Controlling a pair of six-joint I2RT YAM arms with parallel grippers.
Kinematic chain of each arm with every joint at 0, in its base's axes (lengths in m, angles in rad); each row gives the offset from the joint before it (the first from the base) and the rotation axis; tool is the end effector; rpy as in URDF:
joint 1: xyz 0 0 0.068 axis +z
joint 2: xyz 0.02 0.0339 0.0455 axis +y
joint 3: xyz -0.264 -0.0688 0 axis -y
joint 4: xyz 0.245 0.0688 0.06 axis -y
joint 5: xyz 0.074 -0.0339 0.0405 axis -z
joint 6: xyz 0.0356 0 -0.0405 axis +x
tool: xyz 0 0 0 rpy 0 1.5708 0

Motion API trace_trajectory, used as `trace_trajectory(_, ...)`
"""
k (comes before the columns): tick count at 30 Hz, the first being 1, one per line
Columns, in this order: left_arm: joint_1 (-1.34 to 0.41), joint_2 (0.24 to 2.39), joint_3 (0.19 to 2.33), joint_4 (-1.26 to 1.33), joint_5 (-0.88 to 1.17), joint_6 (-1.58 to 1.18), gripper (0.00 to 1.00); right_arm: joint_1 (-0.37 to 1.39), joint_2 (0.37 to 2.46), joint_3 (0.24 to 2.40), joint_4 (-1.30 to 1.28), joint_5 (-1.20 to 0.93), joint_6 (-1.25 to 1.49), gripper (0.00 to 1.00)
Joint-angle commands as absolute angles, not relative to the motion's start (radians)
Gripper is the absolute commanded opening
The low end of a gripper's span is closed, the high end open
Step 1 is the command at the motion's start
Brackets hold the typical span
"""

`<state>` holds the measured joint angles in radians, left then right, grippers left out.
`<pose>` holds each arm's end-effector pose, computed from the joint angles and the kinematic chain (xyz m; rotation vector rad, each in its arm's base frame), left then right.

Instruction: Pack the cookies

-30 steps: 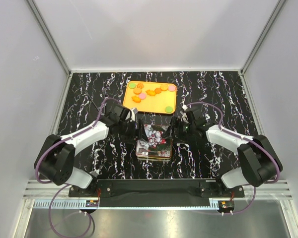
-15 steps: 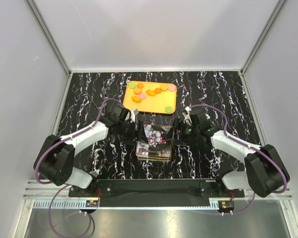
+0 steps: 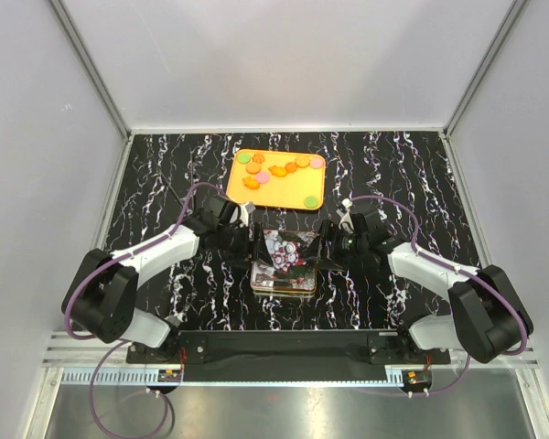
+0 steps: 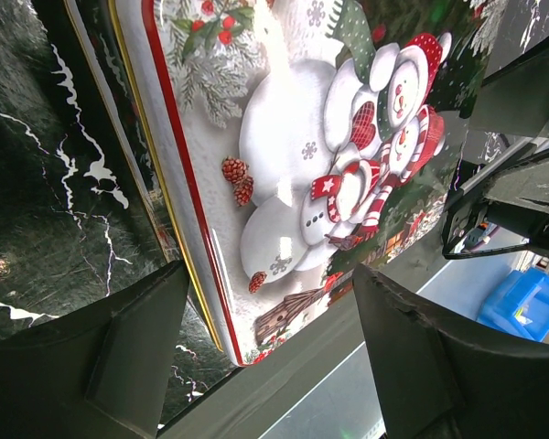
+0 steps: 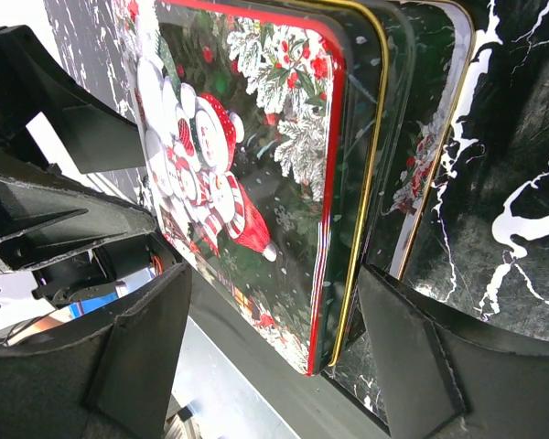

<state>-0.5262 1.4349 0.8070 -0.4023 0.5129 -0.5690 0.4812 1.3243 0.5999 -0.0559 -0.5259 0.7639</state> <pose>0.2263 -0.1516 0.1897 0.1418 2.7701 -1.0184 0.2163 0.1331 0.1784 0.0755 2.5579 1.1748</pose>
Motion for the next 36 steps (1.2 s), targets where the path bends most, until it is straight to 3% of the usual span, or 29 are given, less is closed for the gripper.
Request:
trace_trajectory(1, -0.525, 1.411, 0.802, -0.348, 0.563, -0.574, 0.76, 0.479, 1.328, 0.597, -0.011, -0.554, 0.769, 0.8)
trace_trajectory(21, -0.537, 1.434, 0.795, -0.324, 0.569, -0.589, 0.64, 0.494, 1.355, 0.558, 0.08, -0.519, 0.741, 0.79)
trace_trajectory(33, -0.54, 1.46, 0.813, -0.339, 0.555, -0.578, 0.64, 0.5, 1.353, 0.549, 0.097, -0.488, 0.721, 0.78)
trace_trajectory(36, -0.541, 1.456, 0.813, -0.342, 0.554, -0.578, 0.64, 0.5, 1.341, 0.554, 0.098, -0.503, 0.733, 0.74)
